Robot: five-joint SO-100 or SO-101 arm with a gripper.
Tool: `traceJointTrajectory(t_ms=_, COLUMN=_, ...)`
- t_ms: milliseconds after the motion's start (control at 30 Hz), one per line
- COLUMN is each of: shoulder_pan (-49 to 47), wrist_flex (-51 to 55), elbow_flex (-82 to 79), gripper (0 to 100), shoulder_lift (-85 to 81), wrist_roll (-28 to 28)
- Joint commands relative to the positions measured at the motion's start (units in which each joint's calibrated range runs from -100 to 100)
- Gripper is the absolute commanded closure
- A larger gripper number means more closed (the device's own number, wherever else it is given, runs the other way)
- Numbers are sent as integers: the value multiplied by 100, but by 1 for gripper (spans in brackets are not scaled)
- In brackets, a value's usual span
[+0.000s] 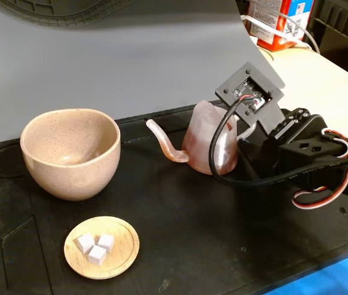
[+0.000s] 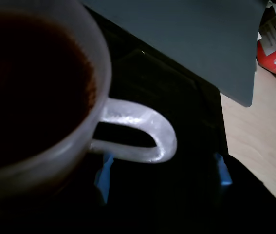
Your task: Pick up a kettle and pour liquid into a cup.
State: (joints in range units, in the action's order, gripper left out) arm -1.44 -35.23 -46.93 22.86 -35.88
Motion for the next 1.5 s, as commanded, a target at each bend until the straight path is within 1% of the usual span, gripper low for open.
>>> traceJointTrajectory(t_ms=0, shoulder_pan=64, wrist_flex=-87, elbow_flex=211, gripper=75, shoulder_lift=-50, wrist_roll=7)
traceJointTrajectory(t_ms=300, shoulder_pan=94, wrist_flex=-87, elbow_flex=573, gripper=75, shoulder_lift=-42, wrist_roll=-9)
traceJointTrajectory(t_ms=400, shoulder_pan=307, wrist_flex=-87, elbow_flex=573, gripper=75, shoulder_lift=-50, wrist_roll=-9)
traceJointTrajectory(t_ms=833, shoulder_pan=155, wrist_flex=-9, elbow_flex=755, gripper=75, shoulder_lift=-8, wrist_roll=38)
traceJointTrajectory(t_ms=933, shoulder_pan=26, wrist_flex=-70, elbow_flex=1136, gripper=76, shoulder_lift=333, wrist_roll=38)
traceJointTrajectory(t_ms=1033, shoulder_pan=79, wrist_flex=-61, elbow_flex=1091, gripper=76, shoulder_lift=325, wrist_roll=38)
traceJointTrajectory(t_ms=1067, shoulder_pan=79, wrist_flex=-52, elbow_flex=1082, gripper=77, shoulder_lift=325, wrist_roll=38)
traceJointTrajectory(t_ms=1100, shoulder_pan=79, wrist_flex=-87, elbow_flex=1082, gripper=82, shoulder_lift=325, wrist_roll=43)
traceJointTrajectory(t_ms=1133, shoulder_pan=79, wrist_flex=-87, elbow_flex=1082, gripper=86, shoulder_lift=325, wrist_roll=258)
traceJointTrajectory(t_ms=1167, shoulder_pan=87, wrist_flex=-87, elbow_flex=1082, gripper=91, shoulder_lift=325, wrist_roll=421)
traceJointTrajectory(t_ms=1200, shoulder_pan=79, wrist_flex=-87, elbow_flex=1082, gripper=98, shoulder_lift=325, wrist_roll=426)
traceJointTrajectory(t_ms=1233, shoulder_pan=79, wrist_flex=-96, elbow_flex=1091, gripper=99, shoulder_lift=325, wrist_roll=516)
traceJointTrajectory(t_ms=1467, shoulder_pan=64, wrist_flex=-96, elbow_flex=1091, gripper=99, shoulder_lift=308, wrist_roll=510)
